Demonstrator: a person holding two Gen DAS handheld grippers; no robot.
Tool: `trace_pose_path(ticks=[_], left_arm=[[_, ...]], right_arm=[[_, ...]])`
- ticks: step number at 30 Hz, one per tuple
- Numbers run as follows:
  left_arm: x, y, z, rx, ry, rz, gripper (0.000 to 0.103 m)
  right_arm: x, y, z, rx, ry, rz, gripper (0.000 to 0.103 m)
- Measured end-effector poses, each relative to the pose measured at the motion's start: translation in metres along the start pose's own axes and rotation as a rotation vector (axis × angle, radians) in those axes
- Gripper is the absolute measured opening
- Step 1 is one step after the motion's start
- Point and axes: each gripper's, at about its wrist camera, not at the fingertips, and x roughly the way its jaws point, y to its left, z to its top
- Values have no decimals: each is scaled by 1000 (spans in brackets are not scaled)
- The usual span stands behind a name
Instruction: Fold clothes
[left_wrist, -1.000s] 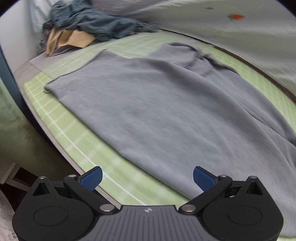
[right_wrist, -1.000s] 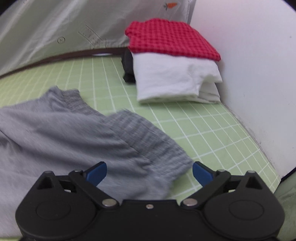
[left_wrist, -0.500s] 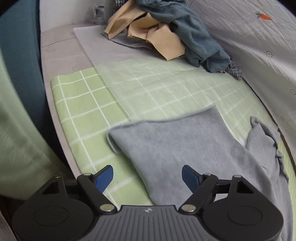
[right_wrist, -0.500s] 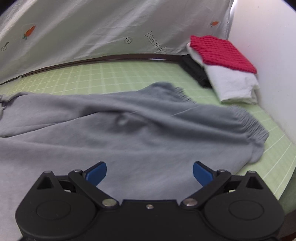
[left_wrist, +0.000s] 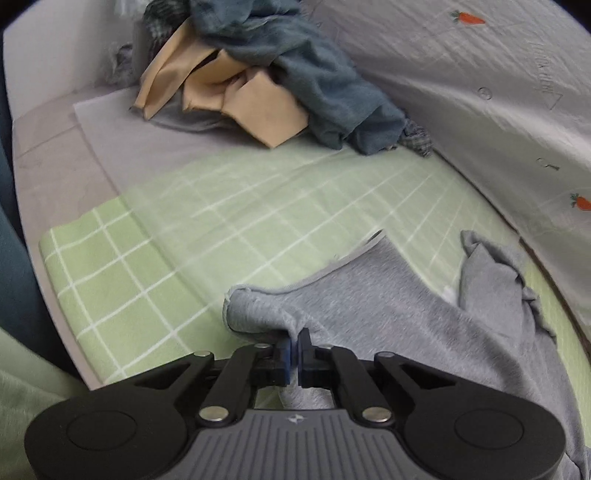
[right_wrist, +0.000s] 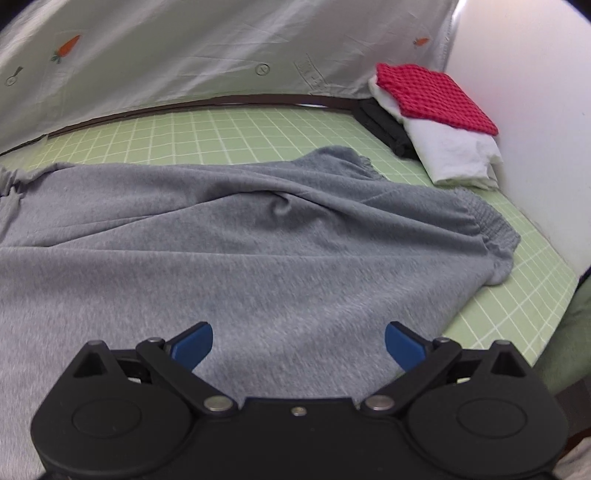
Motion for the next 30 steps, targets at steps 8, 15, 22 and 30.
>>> trace_pose_path(ticks=[8,15,22,30], left_arm=[[-78,-38,60,48,-308,-171,2],[-70,40,26,-52,-160,141,3],[-48,82,3,-116,-75,233,27],[-8,29,30,126,-44,118,41]], right_arm=[[20,7,4,-2,51,23,101],[25,19,-2,-46,82,35,102],[28,20,4,-53,86,30,103],[27,32,7,-102,75,45,103]])
